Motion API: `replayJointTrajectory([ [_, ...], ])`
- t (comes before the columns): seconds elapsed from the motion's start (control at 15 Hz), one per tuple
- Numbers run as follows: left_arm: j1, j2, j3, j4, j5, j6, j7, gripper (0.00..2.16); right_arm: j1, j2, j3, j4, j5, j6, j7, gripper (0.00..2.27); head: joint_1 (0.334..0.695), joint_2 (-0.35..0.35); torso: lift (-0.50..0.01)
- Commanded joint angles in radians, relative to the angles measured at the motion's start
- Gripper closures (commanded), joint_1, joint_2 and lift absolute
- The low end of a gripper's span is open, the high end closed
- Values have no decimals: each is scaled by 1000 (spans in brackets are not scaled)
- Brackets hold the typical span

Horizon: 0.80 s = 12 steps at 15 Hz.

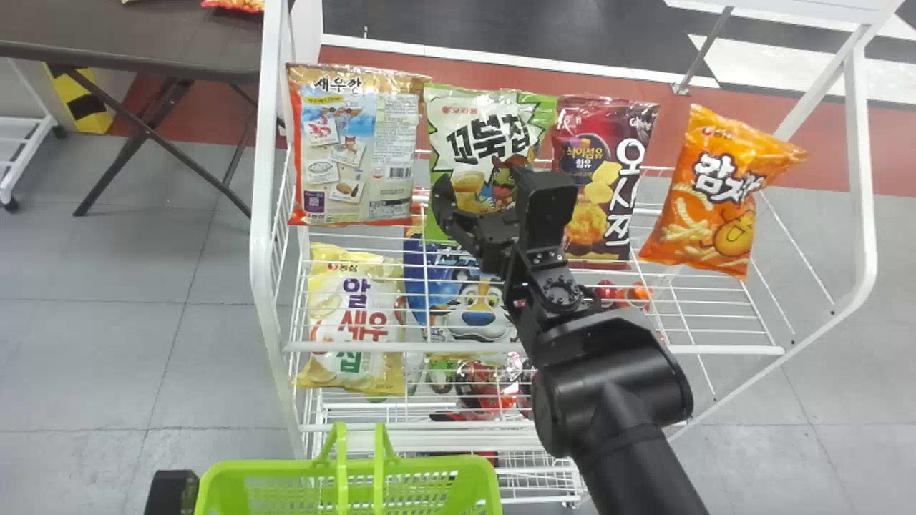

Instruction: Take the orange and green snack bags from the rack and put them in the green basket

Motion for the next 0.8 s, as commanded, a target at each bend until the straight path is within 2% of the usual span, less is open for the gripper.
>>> replayJointTrajectory([
  [0.0, 0, 0, 5, 0, 0, 0, -4, 2148, -19, 1, -1, 30, -1, 3, -5, 174, 695, -184, 0],
  [0.13, 0, 0, 5, 2, 0, 0, -4, 2148, -22, 1, -6, 30, -3, 43, -4, 485, 695, -186, 0],
  [0.2, 0, -1, 5, 2, 0, 0, -4, 2148, -23, 1, -4, 30, -3, 58, -4, 778, 695, -187, 0],
  [0.27, 0, -1, 5, 3, 0, 0, -4, 2148, -23, 1, -3, 28, -1, 71, -5, 1403, 695, -188, 0],
  [0.33, 0, -1, 6, 3, 0, 0, -4, 2148, -19, 1, -1, 23, -3, 71, -7, 1926, 695, -190, 0],
  [0.47, 0, -1, 9, 3, 1, 0, -4, 2148, -6, 1, 3, 8, 0, 58, -7, 2246, 695, -190, 0],
  [0.73, 0, -1, 9, 3, 1, -3, -5, 2148, 46, -3, -1, -73, 7, 46, -24, 2246, 695, -182, 0],
])
